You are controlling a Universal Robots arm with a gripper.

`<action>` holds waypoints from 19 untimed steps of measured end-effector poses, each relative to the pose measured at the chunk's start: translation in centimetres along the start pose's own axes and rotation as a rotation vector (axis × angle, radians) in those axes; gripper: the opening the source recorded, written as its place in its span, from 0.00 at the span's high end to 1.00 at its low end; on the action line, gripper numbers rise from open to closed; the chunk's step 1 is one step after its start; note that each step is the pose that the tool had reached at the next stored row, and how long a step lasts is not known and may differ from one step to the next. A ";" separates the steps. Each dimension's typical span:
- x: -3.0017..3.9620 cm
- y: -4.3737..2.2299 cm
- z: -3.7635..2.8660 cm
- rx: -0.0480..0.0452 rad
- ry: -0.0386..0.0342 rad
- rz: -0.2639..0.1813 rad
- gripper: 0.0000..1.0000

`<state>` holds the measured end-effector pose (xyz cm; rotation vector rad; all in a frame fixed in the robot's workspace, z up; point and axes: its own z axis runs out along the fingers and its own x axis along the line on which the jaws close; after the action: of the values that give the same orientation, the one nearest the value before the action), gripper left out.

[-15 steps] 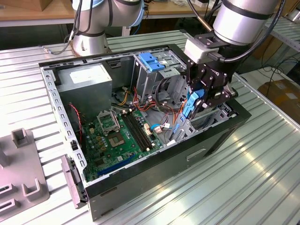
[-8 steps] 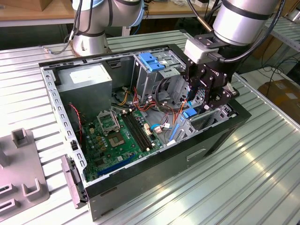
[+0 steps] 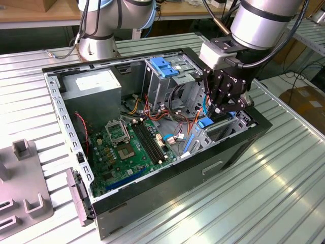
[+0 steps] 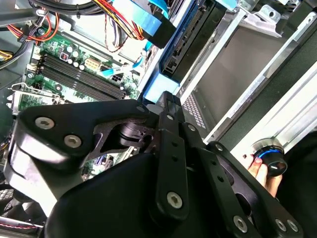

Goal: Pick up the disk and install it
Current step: 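Insert the disk into the insertion slot, then insert the first disk wire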

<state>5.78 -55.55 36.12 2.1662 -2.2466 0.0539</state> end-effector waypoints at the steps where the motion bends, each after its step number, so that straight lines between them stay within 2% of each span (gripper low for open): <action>1: 0.00 0.00 0.00 0.0000 0.0000 0.000 0.89; 7: -0.01 -0.16 0.02 0.0000 0.0006 0.000 0.89; 13: -0.08 -2.10 0.06 0.0001 0.0037 0.000 0.89; 16: -0.09 -2.70 0.06 0.0008 0.0131 0.000 0.89; 19: -0.10 -3.32 -0.37 0.0018 0.0130 -0.002 0.89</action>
<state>9.10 -55.55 36.52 2.1629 -2.2381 0.0699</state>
